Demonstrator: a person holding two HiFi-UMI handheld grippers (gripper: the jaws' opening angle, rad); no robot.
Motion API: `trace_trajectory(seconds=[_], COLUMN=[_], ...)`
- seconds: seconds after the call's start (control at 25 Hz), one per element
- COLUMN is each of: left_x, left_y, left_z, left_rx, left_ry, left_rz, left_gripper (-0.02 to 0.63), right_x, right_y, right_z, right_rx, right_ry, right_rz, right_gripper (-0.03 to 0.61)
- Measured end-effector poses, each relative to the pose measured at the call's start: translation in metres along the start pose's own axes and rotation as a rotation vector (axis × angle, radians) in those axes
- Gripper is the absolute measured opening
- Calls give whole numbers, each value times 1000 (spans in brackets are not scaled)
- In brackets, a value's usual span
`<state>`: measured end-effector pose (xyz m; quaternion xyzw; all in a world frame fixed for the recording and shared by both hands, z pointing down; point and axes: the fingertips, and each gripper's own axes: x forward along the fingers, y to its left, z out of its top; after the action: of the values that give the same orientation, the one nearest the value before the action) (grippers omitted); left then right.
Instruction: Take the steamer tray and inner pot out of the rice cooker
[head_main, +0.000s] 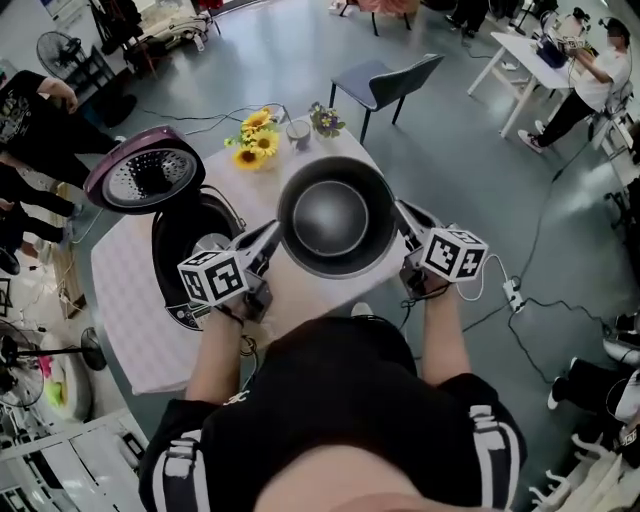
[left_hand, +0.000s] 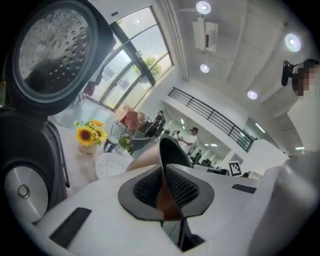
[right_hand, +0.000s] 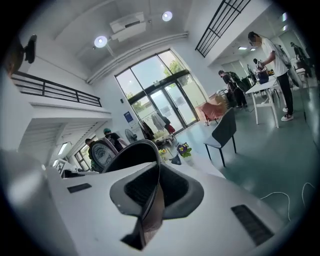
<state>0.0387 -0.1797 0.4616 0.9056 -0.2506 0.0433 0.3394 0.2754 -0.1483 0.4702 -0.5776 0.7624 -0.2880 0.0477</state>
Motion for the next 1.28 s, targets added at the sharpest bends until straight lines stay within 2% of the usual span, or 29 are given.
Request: trace_trajectory(seconds=[0.16,0.4,0.64,0.8,0.96,1.12,1.28], left_x=[14,31,41,46,49,47,41], left_y=[13,36,57,62,69,83,94], left_z=[-20,-47,-82,-106,-119,-123,-132], left_rx=[-62,-152,-198,-255,-269,-280,-273], left_ry=[2,22,77,78,61,27,44], left_rz=[86,209,318,364,413,452,499], left_gripper=[26,17,17,17,17,17,18], right_x=[16,44,60,64,71,78,83], right_y=[-26,-62,-85,-99,-109,-104,-96], right_z=[-24,-70,-100,-115,-126,-127,-130], right_rx=[54,73,98,127,169,129,80], right_ry=[112,314,431,484,508,516,524], right_rz=[44,69,92,112,124,150,160], right_gripper=[20,21,20,20,18,18,20])
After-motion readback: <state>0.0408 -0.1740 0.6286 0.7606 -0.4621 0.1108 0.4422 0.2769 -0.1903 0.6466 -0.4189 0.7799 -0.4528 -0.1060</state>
